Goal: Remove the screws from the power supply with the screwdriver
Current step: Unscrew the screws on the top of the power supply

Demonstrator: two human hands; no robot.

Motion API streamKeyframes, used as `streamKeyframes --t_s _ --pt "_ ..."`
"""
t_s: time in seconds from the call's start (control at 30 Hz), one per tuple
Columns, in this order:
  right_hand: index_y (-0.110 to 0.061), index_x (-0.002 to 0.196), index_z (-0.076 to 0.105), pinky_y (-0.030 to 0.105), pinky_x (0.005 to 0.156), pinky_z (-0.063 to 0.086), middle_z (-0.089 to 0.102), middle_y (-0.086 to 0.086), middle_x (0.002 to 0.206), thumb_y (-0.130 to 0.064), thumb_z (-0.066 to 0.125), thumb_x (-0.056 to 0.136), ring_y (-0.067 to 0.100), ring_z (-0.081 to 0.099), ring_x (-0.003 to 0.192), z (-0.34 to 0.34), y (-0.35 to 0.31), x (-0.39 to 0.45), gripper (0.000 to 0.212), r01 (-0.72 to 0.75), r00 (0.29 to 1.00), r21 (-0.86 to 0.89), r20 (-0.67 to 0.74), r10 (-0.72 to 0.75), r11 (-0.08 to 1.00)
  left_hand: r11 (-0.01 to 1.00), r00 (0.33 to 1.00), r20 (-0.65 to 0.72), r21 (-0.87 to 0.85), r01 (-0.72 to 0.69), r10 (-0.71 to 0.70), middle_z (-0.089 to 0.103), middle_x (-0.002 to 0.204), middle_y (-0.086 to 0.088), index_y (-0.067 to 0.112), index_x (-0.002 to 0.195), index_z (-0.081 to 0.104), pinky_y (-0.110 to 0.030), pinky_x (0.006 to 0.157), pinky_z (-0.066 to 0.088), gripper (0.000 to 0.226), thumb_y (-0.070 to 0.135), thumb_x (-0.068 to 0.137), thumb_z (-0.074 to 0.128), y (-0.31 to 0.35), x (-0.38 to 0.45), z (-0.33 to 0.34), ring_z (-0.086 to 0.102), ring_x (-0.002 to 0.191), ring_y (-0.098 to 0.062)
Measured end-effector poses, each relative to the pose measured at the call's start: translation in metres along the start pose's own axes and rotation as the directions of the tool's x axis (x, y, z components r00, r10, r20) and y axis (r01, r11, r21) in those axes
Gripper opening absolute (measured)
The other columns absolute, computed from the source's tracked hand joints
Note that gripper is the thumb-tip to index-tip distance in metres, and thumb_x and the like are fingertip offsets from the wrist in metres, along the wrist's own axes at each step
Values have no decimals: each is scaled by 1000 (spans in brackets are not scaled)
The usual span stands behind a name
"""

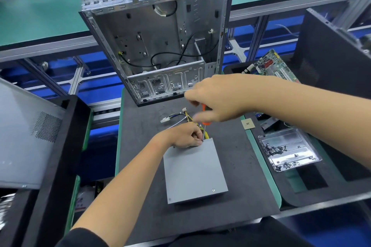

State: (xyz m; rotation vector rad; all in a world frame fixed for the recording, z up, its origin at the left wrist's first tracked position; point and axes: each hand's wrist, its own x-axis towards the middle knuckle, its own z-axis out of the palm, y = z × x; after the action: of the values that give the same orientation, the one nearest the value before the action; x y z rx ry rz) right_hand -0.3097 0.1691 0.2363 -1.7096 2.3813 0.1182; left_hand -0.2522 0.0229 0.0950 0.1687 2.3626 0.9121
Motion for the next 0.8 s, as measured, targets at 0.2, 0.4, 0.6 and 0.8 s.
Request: streamKeyframes --t_s 0.2,0.4,0.6,0.8 --pt "-22 95 51 27 63 38 58 -9 80 -14 57 83 2 49 71 -4 2 0 16 80 997 159 -10 -80 984 1000 1000 -6 23 -13 13 44 61 3 9 78 57 -18 55 34 12 6 90 57 -4 4 2 38 56 -8" --pt "-23 86 47 31 61 41 52 -6 76 -29 57 87 10 49 70 -2 0 -5 11 9 1000 111 -17 -7 994 998 999 -35 -54 -40 39 44 59 5 6 80 57 -10 51 32 10 3 89 58 -7 3 4 39 47 1" --pt "-23 86 47 23 58 34 49 -17 73 -11 58 82 -2 45 69 -6 4 -5 16 11 1000 171 -8 -10 985 967 978 -176 -209 -145 108 50 64 5 6 80 58 -12 55 36 10 -2 84 64 -14 -3 11 43 53 1" --pt "-23 91 49 25 63 39 51 -9 84 -25 62 83 7 46 75 -5 5 -7 16 22 1000 108 4 -22 994 972 912 -362 -53 -229 195 65 76 -10 7 72 70 -28 67 45 8 1 75 74 -18 -1 20 59 73 -22"
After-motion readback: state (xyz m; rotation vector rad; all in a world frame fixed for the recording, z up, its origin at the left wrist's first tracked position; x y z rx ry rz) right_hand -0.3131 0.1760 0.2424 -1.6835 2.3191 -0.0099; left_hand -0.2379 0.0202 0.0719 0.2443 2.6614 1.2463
